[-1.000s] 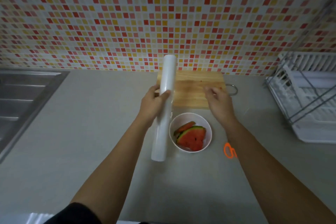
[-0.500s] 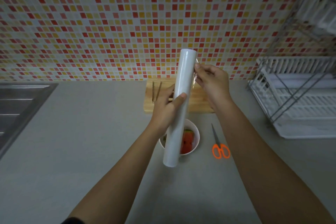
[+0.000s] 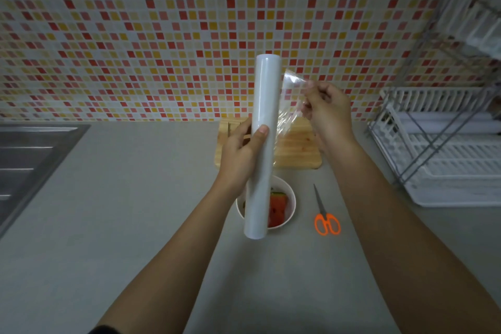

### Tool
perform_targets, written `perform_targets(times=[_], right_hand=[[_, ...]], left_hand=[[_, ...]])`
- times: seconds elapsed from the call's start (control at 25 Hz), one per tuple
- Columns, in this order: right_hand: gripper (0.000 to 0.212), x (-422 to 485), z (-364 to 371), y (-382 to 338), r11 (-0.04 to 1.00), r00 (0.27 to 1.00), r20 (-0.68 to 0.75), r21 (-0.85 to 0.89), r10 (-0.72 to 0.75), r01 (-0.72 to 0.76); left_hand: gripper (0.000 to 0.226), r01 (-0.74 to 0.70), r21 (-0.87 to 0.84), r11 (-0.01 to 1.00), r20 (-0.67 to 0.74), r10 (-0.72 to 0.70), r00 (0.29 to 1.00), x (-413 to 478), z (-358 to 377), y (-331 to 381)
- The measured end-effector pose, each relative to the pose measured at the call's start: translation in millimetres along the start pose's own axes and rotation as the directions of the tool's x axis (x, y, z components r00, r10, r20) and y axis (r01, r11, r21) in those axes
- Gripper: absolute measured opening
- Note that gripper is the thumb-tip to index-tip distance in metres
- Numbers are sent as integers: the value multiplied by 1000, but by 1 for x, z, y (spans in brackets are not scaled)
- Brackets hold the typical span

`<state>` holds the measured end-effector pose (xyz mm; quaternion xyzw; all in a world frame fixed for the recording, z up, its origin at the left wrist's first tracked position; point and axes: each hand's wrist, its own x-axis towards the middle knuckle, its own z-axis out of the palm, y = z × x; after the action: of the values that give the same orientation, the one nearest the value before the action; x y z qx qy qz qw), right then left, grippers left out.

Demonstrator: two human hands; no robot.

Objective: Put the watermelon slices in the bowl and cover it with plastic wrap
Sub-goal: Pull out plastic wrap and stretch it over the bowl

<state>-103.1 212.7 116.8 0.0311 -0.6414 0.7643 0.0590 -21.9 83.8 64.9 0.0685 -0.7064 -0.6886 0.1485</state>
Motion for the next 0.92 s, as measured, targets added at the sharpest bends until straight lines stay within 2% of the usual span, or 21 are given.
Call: perform_targets(times=[0.08, 0.2, 0.24, 0.28, 0.36, 0.4, 0.6, 0.68, 0.76, 0.84, 0.92], right_hand=[[22, -4, -4, 4, 995, 998, -2, 72, 65, -64], [45, -19, -6, 21, 969, 953, 182, 2, 243, -248], [46, -25, -6, 30, 959, 929, 237, -41, 283, -281], [38, -30, -6, 38, 957, 918, 274, -50, 288, -286], [11, -36, -4, 48, 974, 943, 246, -25, 225, -226], [5, -36, -4, 49, 981, 960, 204, -19, 191, -191], [11, -30, -7, 57, 999, 1000, 3, -44, 4, -4], [24, -40, -6, 63, 998, 996, 57, 3, 64, -65], [24, -54, -5, 73, 990, 971, 202, -89, 126, -110], [14, -65, -5, 81, 981, 974, 220, -194, 50, -7], [18, -65, -9, 84, 961, 987, 103, -239, -120, 142]], left_hand=[[35, 1, -16, 1000, 25, -1, 1000, 0, -1, 3], [35, 7, -33, 999, 34, -6, 999, 1, -4, 5], [35, 2, -25, 1000, 36, -1, 999, 1, -5, 4], [35, -2, -15, 1000, 40, 3, 999, 1, -6, 4], [37, -4, -6, 1000, 45, 4, 999, 1, -9, 3], [38, -3, -11, 1000, 43, 4, 999, 2, -11, 2], [39, -54, 35, 998, 40, 53, 998, 7, -12, 5], [40, -68, 38, 997, 4, 68, 998, 8, -8, 7], [37, -67, 19, 998, -31, 68, 997, 10, -6, 7], [35, -98, 33, 995, -26, 98, 995, 13, -6, 7], [36, -122, 36, 992, -10, 122, 992, 15, -6, 7]])
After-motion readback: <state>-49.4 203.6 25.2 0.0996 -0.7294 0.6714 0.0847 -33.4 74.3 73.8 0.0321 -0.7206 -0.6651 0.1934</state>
